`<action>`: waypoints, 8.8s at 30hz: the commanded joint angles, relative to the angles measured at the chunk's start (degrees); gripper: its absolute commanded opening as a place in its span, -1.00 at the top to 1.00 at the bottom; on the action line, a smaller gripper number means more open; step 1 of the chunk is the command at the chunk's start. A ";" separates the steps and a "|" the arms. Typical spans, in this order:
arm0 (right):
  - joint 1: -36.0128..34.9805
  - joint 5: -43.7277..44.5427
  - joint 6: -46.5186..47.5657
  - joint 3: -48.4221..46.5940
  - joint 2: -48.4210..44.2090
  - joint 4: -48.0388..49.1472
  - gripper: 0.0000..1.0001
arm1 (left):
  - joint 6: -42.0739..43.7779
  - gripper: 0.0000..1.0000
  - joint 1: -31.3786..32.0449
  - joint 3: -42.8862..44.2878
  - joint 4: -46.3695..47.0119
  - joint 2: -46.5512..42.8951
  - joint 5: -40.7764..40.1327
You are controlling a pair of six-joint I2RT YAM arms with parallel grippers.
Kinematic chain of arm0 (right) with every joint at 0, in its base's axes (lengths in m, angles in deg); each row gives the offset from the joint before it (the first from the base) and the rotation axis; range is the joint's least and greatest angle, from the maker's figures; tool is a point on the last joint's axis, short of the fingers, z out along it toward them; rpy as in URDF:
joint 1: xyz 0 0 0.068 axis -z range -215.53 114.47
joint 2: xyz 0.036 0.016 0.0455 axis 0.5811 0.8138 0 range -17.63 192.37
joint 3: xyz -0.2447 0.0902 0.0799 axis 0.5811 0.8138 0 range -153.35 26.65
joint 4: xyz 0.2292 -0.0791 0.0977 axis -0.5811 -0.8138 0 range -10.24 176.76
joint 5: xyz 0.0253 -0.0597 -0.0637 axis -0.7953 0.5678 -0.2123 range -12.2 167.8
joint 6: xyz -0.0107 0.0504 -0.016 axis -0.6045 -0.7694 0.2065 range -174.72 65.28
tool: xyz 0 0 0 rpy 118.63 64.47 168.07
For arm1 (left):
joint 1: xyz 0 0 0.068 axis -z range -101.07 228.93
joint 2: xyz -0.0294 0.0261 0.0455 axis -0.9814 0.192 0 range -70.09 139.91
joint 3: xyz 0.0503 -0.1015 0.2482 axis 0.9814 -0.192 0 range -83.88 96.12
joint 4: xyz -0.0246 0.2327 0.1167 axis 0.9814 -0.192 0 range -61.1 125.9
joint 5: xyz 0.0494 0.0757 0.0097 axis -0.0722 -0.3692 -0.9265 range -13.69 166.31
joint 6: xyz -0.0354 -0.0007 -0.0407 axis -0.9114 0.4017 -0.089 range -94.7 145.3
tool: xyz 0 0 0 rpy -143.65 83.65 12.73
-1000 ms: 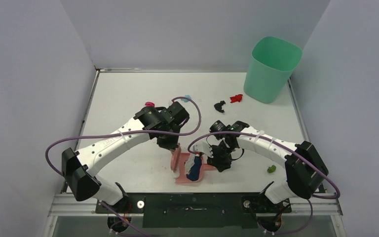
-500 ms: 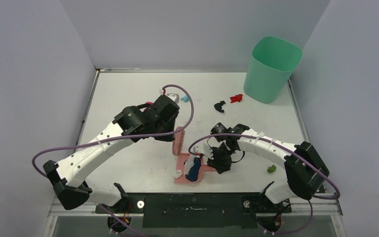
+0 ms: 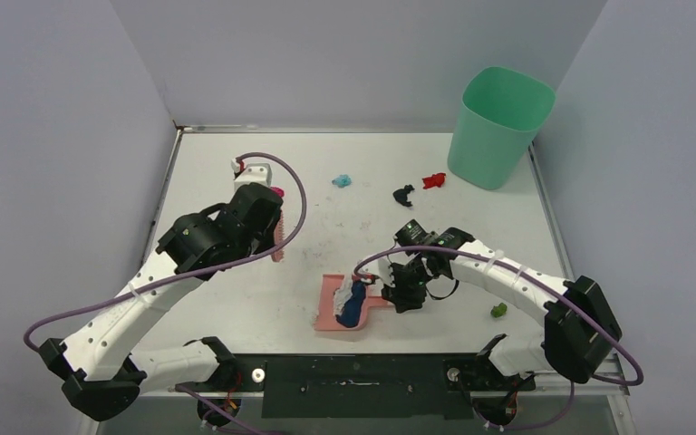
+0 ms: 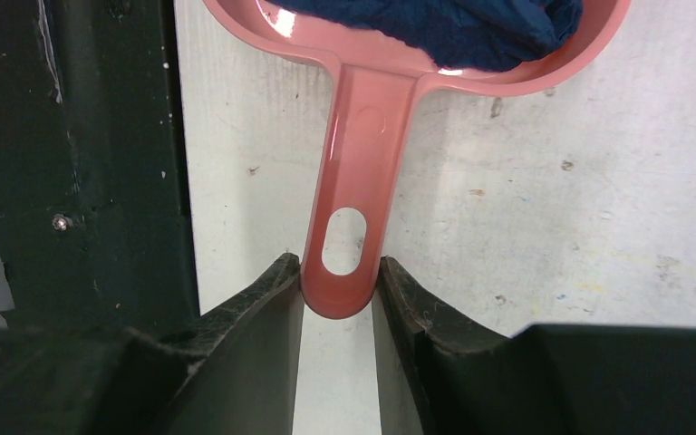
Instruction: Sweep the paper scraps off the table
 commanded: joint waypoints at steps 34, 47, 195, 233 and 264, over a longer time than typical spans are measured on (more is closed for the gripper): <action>-0.53 6.03 0.44 -2.46 -0.25 -4.64 0.72 | 2.58 1.00 -2.91 -15.96 0.53 2.71 22.00; -2.24 3.53 -0.84 -2.12 4.03 1.14 0.72 | -4.59 1.00 -2.35 -18.11 23.99 -0.82 32.37; 21.81 13.35 -0.46 -11.97 13.39 -0.47 0.66 | 19.70 1.00 -0.99 26.75 14.17 44.46 31.41; 20.81 8.60 -0.23 -0.55 1.42 0.84 0.63 | 19.52 1.00 0.50 17.34 4.33 40.61 9.28; 18.57 6.04 -1.30 2.98 0.76 2.75 0.61 | 15.48 1.00 5.21 18.29 0.58 26.85 11.11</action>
